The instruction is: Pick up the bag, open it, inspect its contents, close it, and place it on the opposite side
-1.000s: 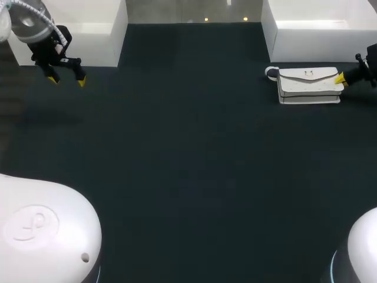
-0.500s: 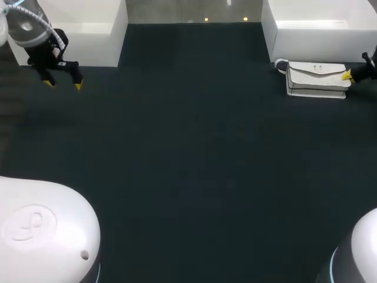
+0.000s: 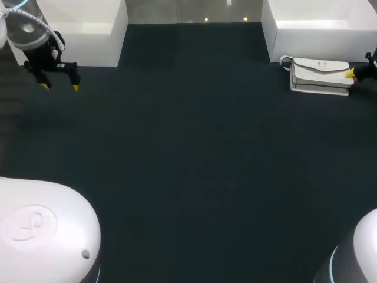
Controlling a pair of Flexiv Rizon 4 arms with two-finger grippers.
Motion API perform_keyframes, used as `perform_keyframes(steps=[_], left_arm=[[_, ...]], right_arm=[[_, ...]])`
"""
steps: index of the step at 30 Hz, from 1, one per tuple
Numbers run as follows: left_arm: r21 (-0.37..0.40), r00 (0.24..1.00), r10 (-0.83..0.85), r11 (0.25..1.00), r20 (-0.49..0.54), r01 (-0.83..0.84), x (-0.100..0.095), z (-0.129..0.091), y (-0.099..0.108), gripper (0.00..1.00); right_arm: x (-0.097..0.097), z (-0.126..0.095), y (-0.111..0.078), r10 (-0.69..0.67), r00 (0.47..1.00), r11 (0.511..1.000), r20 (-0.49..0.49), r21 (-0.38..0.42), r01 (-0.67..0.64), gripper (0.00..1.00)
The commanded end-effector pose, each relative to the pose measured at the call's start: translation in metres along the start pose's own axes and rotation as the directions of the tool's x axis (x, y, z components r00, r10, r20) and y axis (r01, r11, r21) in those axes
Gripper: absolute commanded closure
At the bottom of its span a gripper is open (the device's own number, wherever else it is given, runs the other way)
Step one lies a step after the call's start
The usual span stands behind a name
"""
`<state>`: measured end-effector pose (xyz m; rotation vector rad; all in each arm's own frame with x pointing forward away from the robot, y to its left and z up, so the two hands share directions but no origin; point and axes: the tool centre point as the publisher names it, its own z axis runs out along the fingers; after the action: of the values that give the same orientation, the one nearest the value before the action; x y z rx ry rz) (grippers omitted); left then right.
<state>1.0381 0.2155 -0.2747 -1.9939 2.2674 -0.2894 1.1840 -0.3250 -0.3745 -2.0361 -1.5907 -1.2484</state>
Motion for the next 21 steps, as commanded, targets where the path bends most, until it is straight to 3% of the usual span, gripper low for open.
perform_keyframes(steps=[1, 10, 16, 21], left_arm=[[-0.008, 1.0, -0.009, 1.0, 0.009, 0.009, 0.003, 0.0, 0.0, 0.0], [-0.02, 1.0, -0.02, 1.0, 0.012, 0.02, 0.003, 0.003, 0.0, 0.0], [-0.03, 0.999, -0.025, 0.999, 0.029, 0.026, 0.005, 0.004, 0.0, 0.0], [-0.035, 0.999, -0.032, 0.999, 0.037, 0.033, 0.006, 0.005, 0.0, 0.0]], right_arm=[[-0.005, 0.0, 0.011, -0.002, 1.0, 0.906, -0.019, 0.424, 0.009, 1.0], [0.001, -0.011, 0.011, -0.01, 0.999, 0.896, -0.034, 0.444, 0.024, 1.0], [-0.001, -0.017, 0.011, 0.029, 0.993, 0.88, -0.117, 0.474, 0.03, 1.0], [0.0, -0.02, 0.01, 0.029, 0.991, 0.854, -0.129, 0.519, 0.043, 1.0]])
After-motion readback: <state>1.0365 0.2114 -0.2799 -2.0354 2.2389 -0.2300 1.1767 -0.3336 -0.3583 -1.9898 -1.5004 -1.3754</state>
